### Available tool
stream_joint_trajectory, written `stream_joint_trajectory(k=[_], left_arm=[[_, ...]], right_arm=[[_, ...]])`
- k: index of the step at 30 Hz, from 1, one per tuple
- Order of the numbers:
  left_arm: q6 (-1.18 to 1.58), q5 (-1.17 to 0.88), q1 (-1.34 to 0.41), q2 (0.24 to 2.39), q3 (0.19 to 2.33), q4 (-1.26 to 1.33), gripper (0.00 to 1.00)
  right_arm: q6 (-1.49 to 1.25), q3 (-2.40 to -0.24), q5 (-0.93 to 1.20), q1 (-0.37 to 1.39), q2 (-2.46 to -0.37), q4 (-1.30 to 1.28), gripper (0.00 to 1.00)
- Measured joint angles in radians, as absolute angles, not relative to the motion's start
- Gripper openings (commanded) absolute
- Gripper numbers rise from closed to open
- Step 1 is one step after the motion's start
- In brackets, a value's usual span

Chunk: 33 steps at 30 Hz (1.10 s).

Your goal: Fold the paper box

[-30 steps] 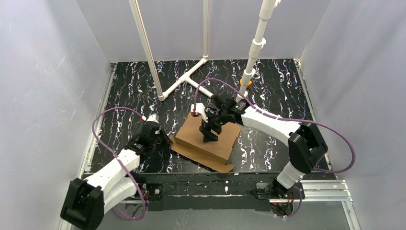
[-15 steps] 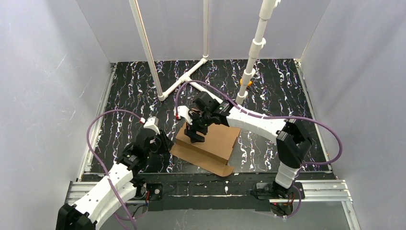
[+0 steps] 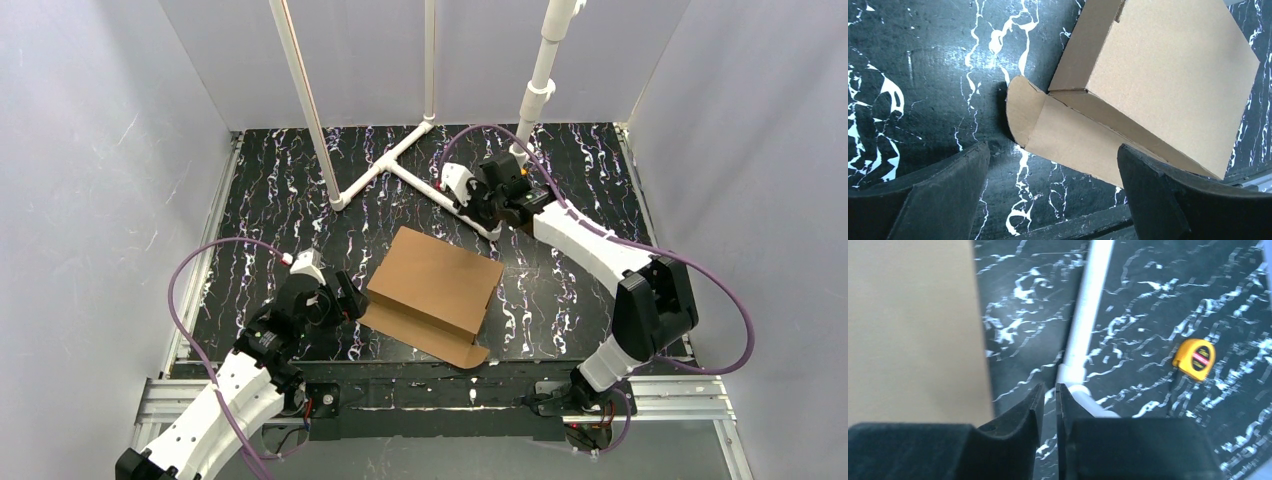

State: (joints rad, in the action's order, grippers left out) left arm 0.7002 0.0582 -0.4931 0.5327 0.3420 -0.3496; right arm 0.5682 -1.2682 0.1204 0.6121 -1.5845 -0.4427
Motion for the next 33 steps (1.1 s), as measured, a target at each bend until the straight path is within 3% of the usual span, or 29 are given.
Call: stream_joint_trajectory(k=[5, 13, 14, 17, 20, 23, 28, 33], left_arm=[[0.698, 0.009, -0.493, 0.535, 0.343, -0.343, 0.88], [0.699, -0.096, -0.493, 0.539, 0.343, -0.339, 0.85], [0.699, -0.096, -0.493, 0.545, 0.343, -0.343, 0.85], [0.707, -0.039, -0.493, 0.667, 0.415, -0.446, 0.79], [0.722, 0.054, -0.503, 0.731, 0.465, -0.533, 0.77], [0.719, 0.109, -0.511, 0.734, 0.432, -0.480, 0.73], [0.699, 0.099, -0.508, 0.623, 0.237, -0.268, 0.70], [0.696, 0.020, -0.424, 0.678, 0.192, -0.084, 0.62]], right_arm=[[0.616, -1.254, 0.008, 0.595, -1.589, -0.354, 0.16], [0.712, -1.261, -0.069, 0.469, -1.641, -0.344, 0.16], [0.724, -1.275, -0.073, 0.449, -1.647, -0.346, 0.19], [0.743, -1.372, 0.008, 0.439, -1.694, -0.413, 0.54], [0.739, -1.411, 0.253, 0.506, -1.673, -0.556, 0.72], [0.731, -1.335, 0.518, 0.743, -1.596, -0.603, 0.72], [0.710, -1.217, 0.651, 0.761, -1.575, -0.567, 0.73], [0.688, -1.138, 0.700, 0.734, -1.566, -0.525, 0.73]])
